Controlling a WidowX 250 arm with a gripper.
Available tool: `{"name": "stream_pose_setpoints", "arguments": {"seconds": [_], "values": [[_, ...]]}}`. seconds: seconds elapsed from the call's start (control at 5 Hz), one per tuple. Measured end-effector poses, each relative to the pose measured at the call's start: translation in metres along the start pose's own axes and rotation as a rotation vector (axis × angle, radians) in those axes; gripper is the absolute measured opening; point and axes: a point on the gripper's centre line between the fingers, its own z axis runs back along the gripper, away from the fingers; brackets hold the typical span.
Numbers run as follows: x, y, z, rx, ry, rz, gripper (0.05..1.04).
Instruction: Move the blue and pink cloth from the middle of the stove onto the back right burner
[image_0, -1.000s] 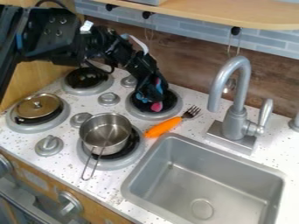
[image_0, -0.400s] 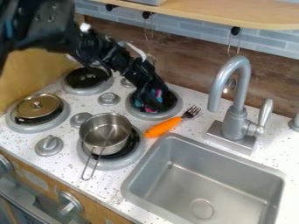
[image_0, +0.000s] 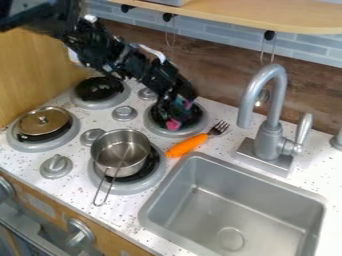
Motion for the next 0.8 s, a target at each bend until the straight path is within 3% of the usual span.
{"name": "stream_pose_setpoints", "arguments": {"seconds": [0.4, 0.8], "values": [[0.007, -0.019, 0.039, 0.055, 0.046, -0.015, 1.001], [0.016, -0.055, 0.051, 0.023, 0.086, -0.082, 1.001]]}}
